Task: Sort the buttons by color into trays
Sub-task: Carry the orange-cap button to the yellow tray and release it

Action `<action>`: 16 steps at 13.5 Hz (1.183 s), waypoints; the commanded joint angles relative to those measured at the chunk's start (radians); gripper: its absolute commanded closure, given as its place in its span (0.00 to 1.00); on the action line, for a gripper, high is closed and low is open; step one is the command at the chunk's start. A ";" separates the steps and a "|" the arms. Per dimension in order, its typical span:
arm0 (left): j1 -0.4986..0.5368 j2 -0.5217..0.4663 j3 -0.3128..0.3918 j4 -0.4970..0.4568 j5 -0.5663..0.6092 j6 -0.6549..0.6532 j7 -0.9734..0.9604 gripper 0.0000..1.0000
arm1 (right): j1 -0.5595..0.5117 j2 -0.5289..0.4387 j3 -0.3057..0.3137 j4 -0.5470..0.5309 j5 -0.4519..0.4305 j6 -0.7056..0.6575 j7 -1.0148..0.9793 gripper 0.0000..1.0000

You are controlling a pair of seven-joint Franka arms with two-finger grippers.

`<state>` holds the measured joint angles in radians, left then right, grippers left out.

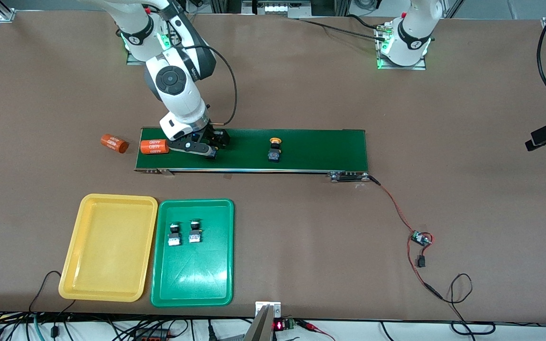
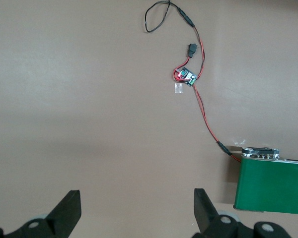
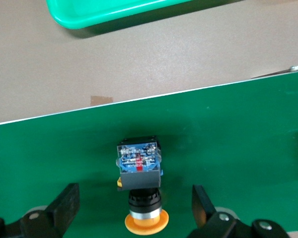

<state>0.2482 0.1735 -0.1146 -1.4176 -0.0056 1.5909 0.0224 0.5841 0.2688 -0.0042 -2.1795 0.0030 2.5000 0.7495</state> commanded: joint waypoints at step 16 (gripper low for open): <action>-0.042 -0.031 -0.017 -0.010 -0.010 -0.025 -0.069 0.00 | -0.246 -0.028 -0.011 0.264 -0.089 -0.379 -0.268 0.82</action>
<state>0.2459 0.1642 -0.1666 -1.4175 -0.0067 1.5859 0.0025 0.4292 0.2349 -0.0275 -2.0260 -0.0793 2.2450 0.6115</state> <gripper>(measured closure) 0.000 0.595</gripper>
